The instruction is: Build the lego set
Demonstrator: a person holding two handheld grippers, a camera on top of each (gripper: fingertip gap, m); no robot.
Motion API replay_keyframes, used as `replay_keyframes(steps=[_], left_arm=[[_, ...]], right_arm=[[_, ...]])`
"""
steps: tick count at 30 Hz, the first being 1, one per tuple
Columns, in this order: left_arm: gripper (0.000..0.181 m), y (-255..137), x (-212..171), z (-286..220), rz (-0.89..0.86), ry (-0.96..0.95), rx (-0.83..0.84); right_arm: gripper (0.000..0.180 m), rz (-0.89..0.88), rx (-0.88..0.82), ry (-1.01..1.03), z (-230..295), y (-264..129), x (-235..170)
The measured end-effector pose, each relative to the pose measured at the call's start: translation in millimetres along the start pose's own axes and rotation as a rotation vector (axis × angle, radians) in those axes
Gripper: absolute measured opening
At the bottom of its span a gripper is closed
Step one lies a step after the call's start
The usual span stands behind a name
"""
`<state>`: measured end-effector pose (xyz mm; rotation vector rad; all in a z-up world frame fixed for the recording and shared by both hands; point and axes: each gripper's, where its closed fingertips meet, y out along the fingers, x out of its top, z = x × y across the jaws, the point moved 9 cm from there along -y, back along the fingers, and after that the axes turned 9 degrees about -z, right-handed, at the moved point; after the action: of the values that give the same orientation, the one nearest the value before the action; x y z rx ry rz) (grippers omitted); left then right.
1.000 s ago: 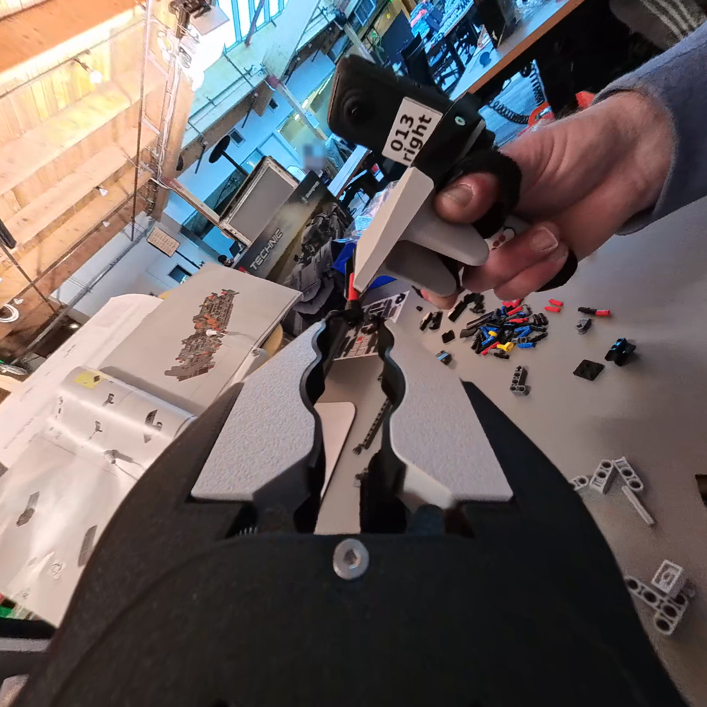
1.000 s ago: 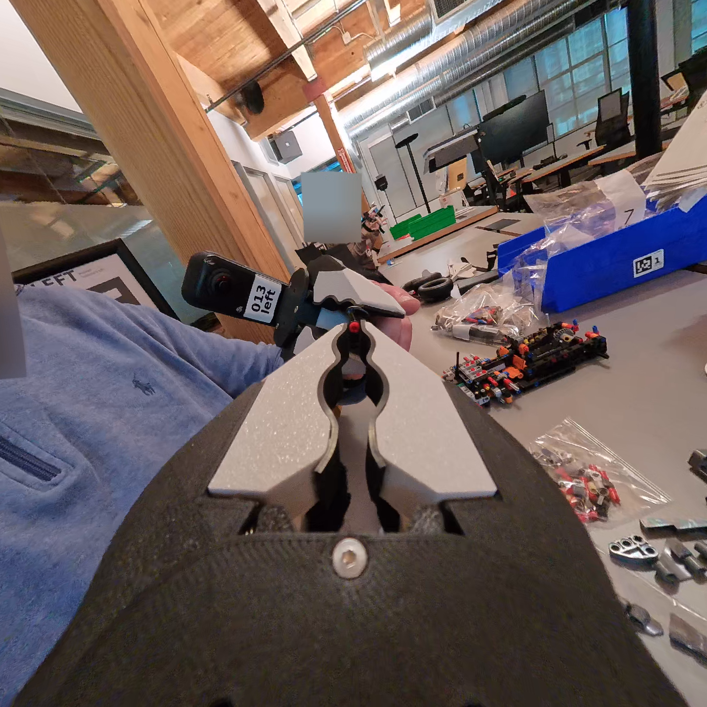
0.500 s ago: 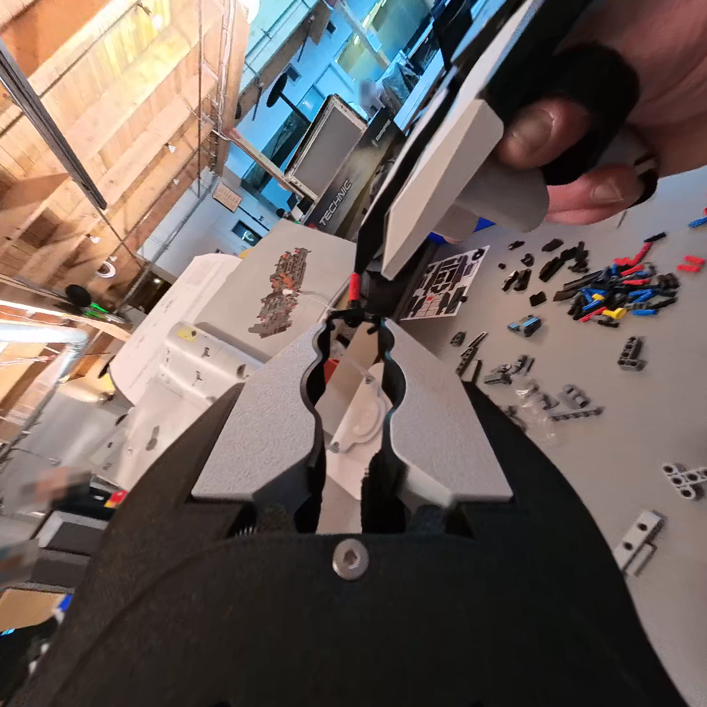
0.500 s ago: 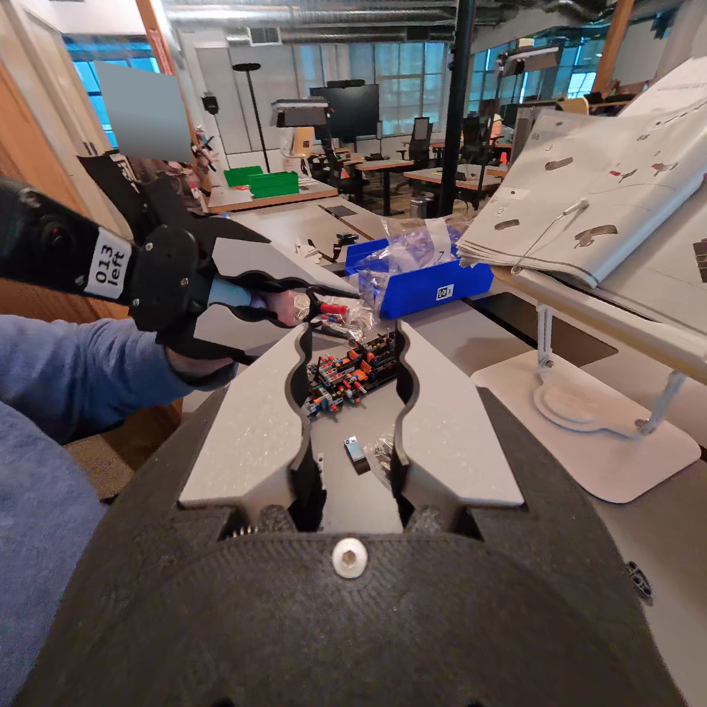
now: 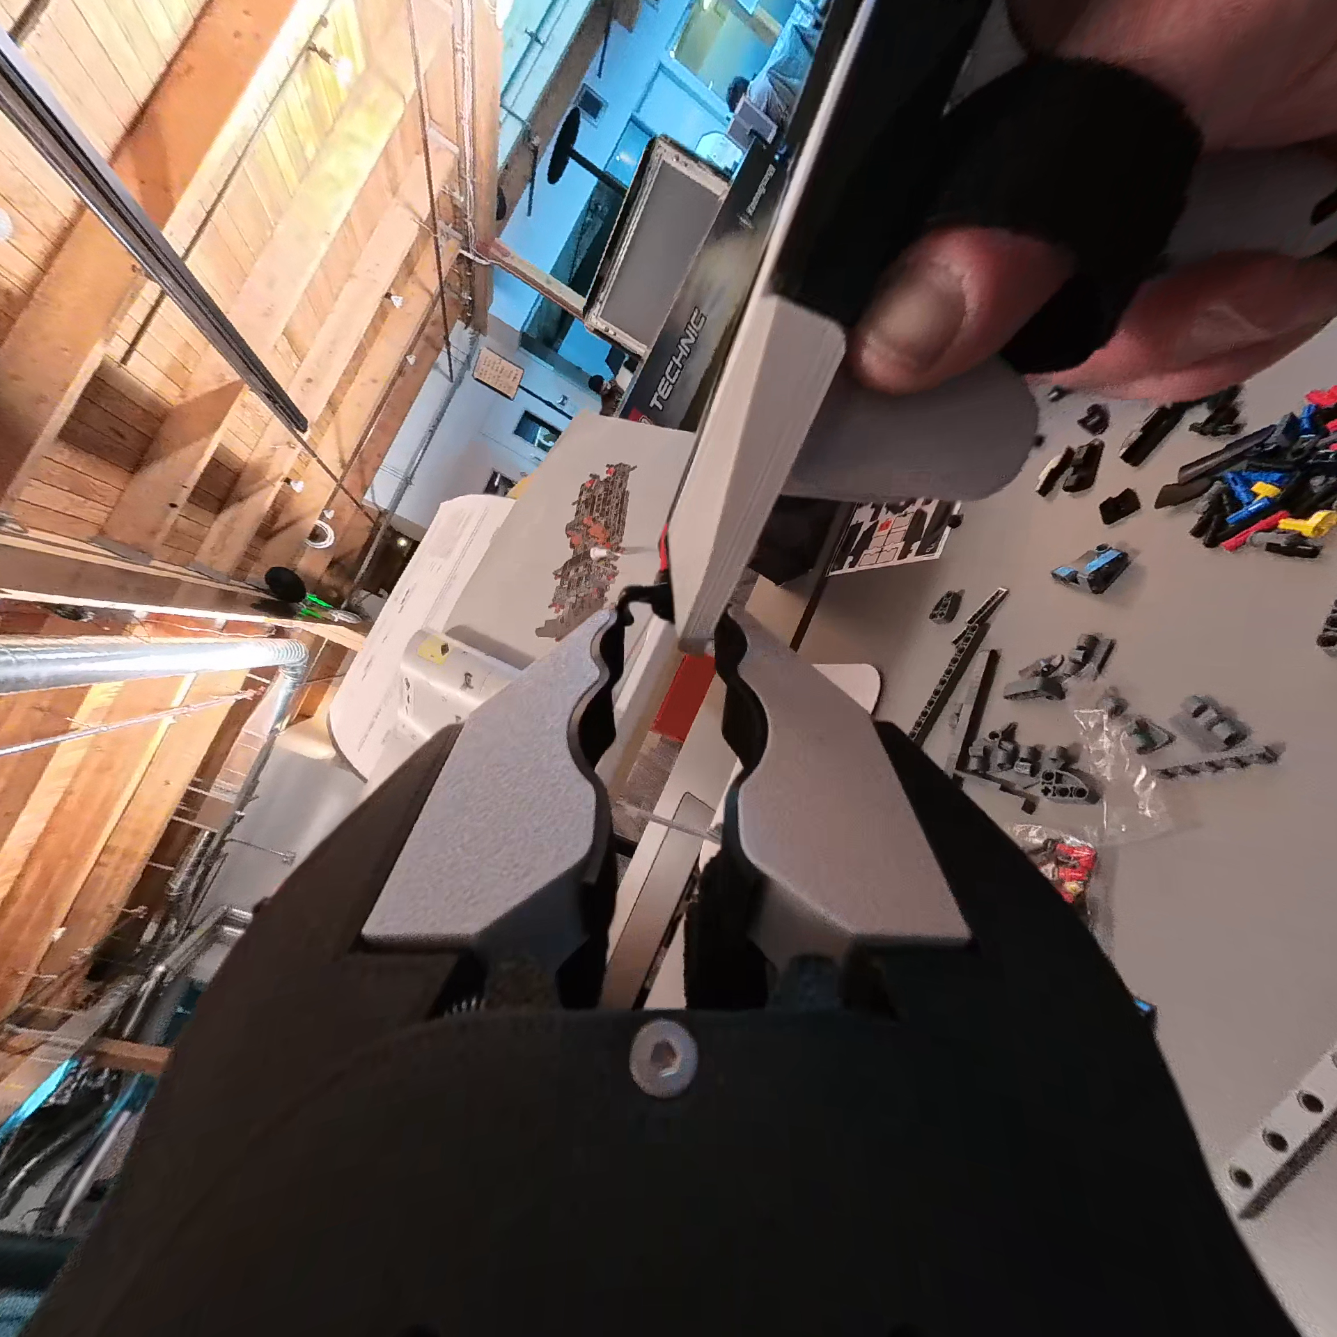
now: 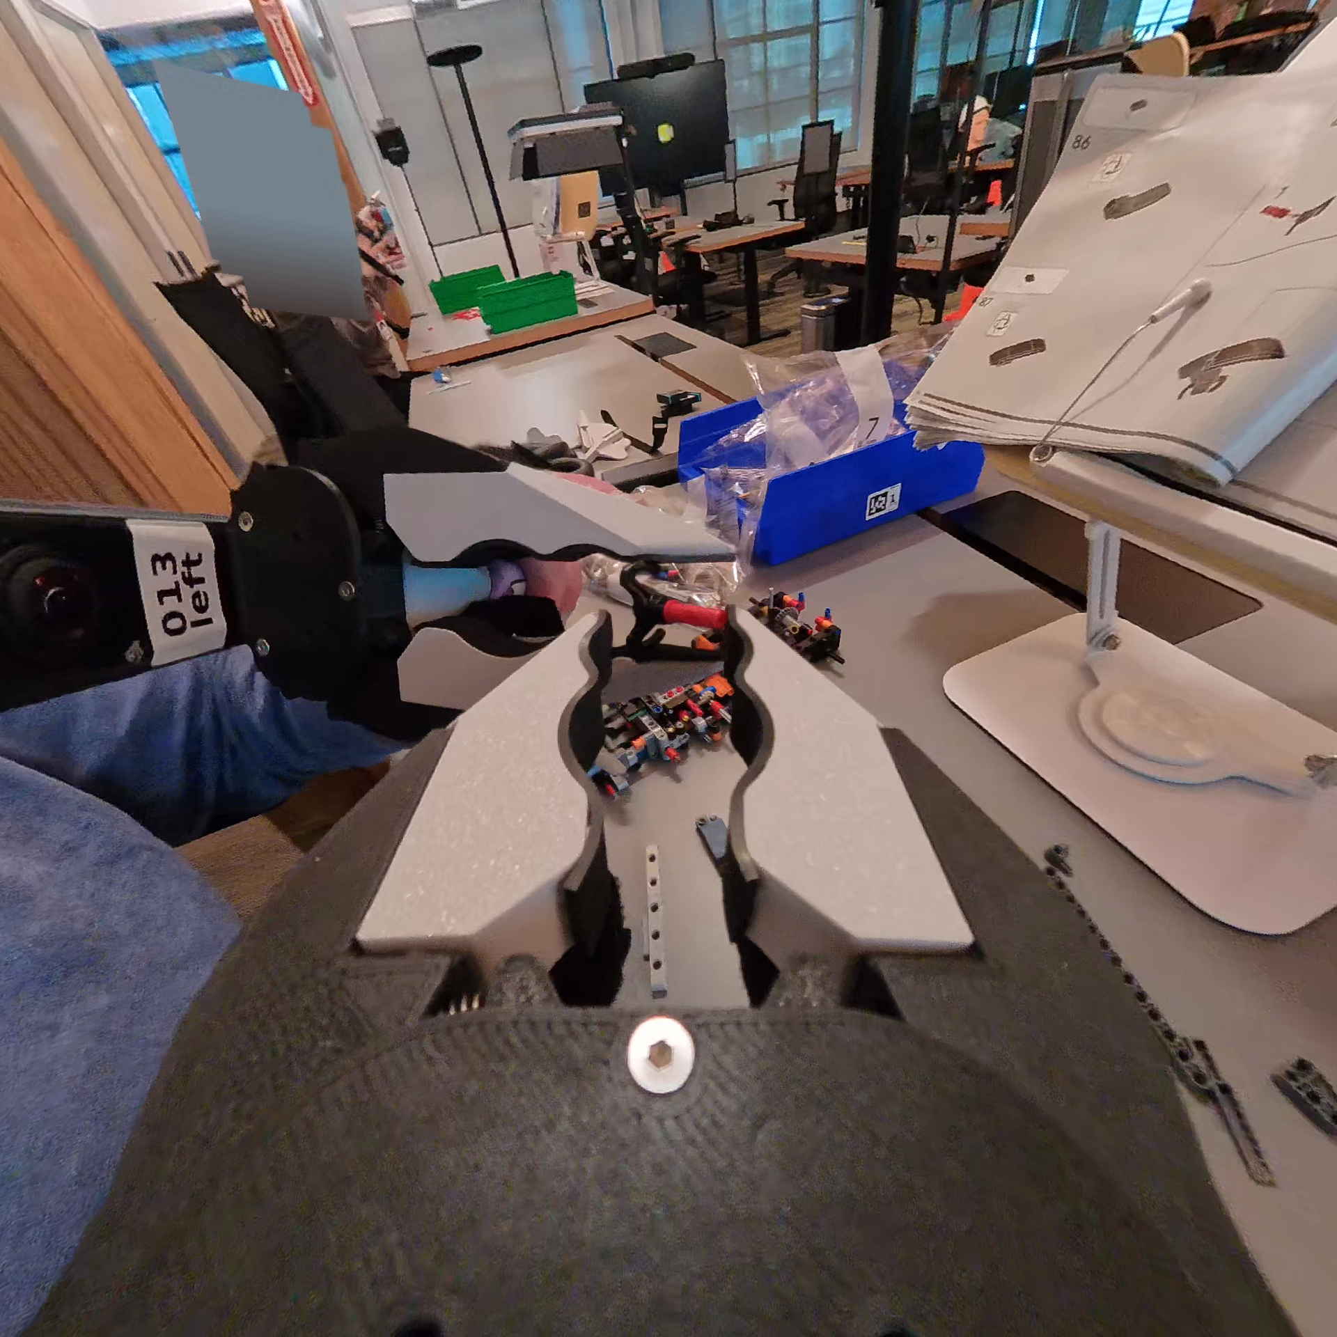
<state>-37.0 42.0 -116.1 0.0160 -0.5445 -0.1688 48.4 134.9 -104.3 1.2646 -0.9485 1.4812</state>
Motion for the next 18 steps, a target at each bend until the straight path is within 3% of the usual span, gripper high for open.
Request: replay_keyframes(steps=[6, 18], left_arm=[[0.023, -1.9, -0.4, 1.7, -0.029, -0.015, 0.003], [0.023, 0.7, -6.7, 3.6, 0.008, 0.014, 0.018]], right_arm=[[0.005, -0.072, 0.174, 0.119, -5.8, -0.2, -0.4], [0.017, -0.005, 0.078, -0.012, -5.0, 7.3, -0.9]])
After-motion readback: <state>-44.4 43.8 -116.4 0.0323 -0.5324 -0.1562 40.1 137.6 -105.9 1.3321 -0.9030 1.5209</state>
